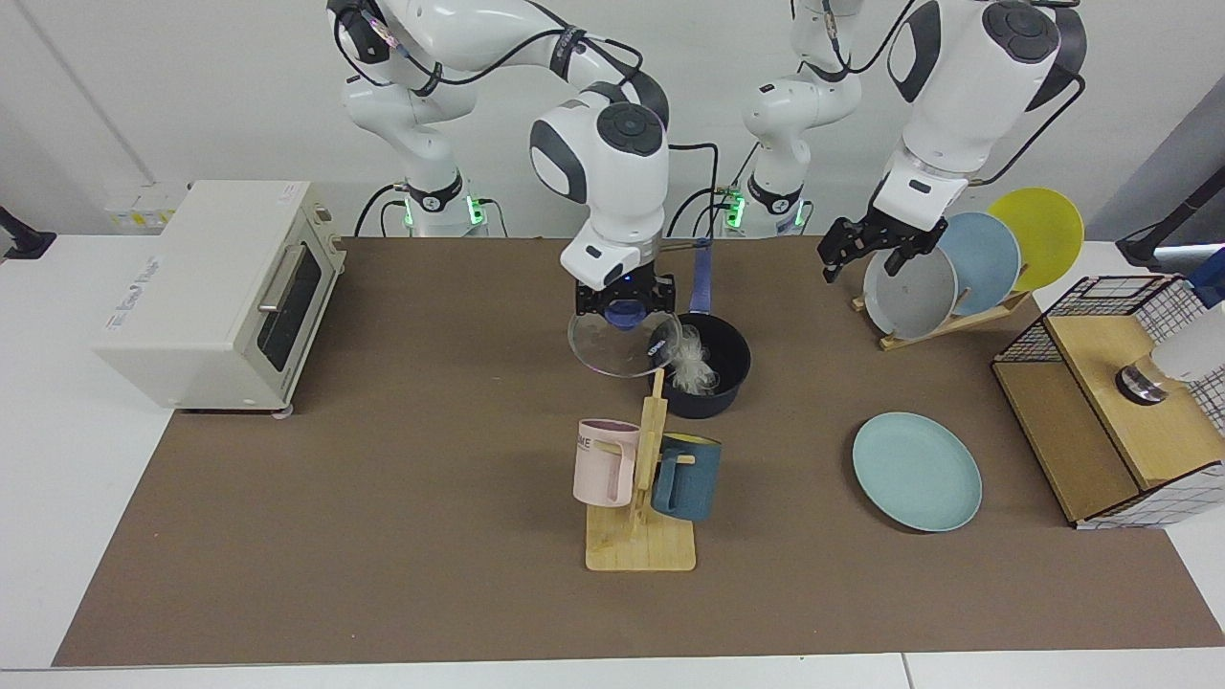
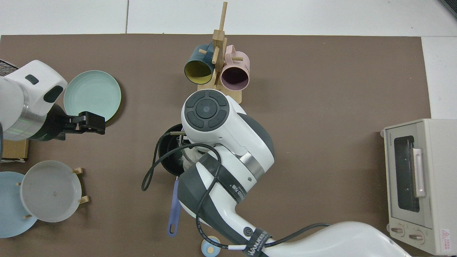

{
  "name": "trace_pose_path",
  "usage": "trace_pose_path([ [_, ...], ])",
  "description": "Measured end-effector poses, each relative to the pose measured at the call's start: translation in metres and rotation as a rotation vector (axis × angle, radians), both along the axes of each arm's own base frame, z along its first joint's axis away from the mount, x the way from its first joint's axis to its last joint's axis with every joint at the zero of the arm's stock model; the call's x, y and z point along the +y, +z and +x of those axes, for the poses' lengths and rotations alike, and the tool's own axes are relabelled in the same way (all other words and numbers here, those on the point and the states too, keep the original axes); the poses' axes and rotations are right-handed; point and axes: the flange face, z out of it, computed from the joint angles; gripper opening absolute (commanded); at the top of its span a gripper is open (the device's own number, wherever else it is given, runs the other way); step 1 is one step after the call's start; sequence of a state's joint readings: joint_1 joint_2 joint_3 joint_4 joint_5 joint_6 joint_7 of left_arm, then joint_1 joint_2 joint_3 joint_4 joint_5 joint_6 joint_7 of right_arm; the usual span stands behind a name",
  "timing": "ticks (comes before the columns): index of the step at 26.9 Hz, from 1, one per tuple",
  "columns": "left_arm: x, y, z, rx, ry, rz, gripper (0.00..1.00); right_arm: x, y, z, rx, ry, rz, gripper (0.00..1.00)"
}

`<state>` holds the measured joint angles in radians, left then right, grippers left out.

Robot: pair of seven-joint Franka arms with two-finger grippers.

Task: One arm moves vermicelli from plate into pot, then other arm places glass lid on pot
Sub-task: 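Withdraw the left gripper while the right gripper carries the lid over, then lower the glass lid onto the saucepan with the right gripper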

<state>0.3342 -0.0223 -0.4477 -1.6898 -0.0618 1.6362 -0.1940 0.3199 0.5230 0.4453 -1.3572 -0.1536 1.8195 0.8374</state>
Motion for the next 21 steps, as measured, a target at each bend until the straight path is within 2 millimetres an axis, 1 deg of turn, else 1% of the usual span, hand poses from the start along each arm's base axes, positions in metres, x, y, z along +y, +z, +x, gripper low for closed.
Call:
trace_pose_path([
  [3, 0.011, 0.0, 0.001, -0.003, -0.012, 0.004, 1.0, 0.019, -0.01, -0.002, 0.003, -0.026, 0.004, 0.12],
  [6, 0.032, 0.002, 0.003, -0.009, -0.045, 0.029, 1.0, 0.036, -0.021, -0.006, -0.005, -0.044, 0.01, 0.12],
  [10, 0.058, 0.008, 0.005, -0.023, -0.074, 0.035, 1.0, 0.051, -0.033, -0.008, -0.005, -0.05, 0.022, 0.12],
  [13, 0.072, 0.011, 0.005, -0.029, -0.07, 0.032, 1.0, 0.059, -0.04, -0.008, 0.0, -0.067, 0.028, 0.12],
  [16, 0.08, 0.013, 0.005, -0.031, -0.061, 0.028, 1.0, 0.066, -0.046, -0.007, 0.006, -0.085, 0.034, 0.12],
  [21, 0.078, 0.014, 0.005, -0.035, -0.055, -0.001, 1.0, 0.071, -0.053, -0.007, 0.015, -0.088, 0.035, 0.12],
])
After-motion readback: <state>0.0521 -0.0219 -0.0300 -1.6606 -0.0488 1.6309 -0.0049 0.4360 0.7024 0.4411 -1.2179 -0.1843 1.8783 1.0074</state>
